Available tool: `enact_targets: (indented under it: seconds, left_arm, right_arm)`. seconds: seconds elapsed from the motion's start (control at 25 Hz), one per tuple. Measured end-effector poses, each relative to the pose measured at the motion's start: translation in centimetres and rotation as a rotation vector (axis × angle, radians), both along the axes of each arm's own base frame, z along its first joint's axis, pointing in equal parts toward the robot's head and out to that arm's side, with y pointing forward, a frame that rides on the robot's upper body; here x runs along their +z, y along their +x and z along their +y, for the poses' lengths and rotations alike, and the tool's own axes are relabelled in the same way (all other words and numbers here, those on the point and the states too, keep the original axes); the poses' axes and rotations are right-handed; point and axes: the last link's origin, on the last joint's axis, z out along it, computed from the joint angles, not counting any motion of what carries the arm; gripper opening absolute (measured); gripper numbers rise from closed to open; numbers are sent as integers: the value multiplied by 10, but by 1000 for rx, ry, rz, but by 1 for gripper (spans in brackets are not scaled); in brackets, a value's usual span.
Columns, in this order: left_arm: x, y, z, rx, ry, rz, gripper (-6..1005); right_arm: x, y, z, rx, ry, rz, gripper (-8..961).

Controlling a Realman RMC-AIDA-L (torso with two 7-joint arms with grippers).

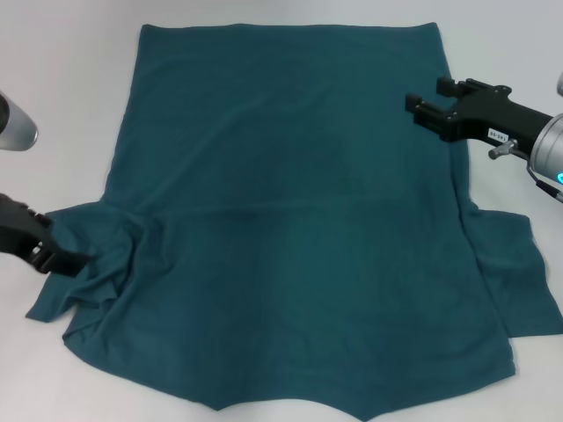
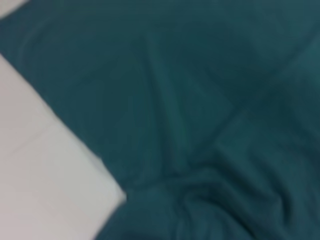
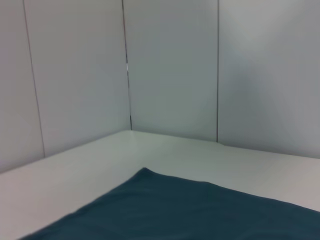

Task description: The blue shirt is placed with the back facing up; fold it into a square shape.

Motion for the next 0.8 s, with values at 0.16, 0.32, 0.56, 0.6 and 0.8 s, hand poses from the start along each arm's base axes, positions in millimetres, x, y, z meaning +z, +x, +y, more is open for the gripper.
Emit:
enact_targets:
  seconds: [0.16, 0.32, 0.56, 0.6, 0.8]
  left_arm:
    - [7, 7, -8, 30, -29, 30, 777]
    - [7, 8, -10, 42, -37, 29, 747]
    - [-7, -2, -10, 76, -74, 20, 702]
    - [-9, -4, -10, 79, -77, 19, 695]
    - [-16, -9, -8, 86, -85, 19, 701]
  right_arm:
    - [-6, 0, 2, 6, 1, -28, 601]
    - [-9, -2, 4, 20, 10, -42, 603]
    - [-9, -3, 4, 27, 26, -30, 601]
    - [-9, -3, 4, 27, 27, -28, 601]
    - [-9, -2, 3, 27, 27, -33, 599]
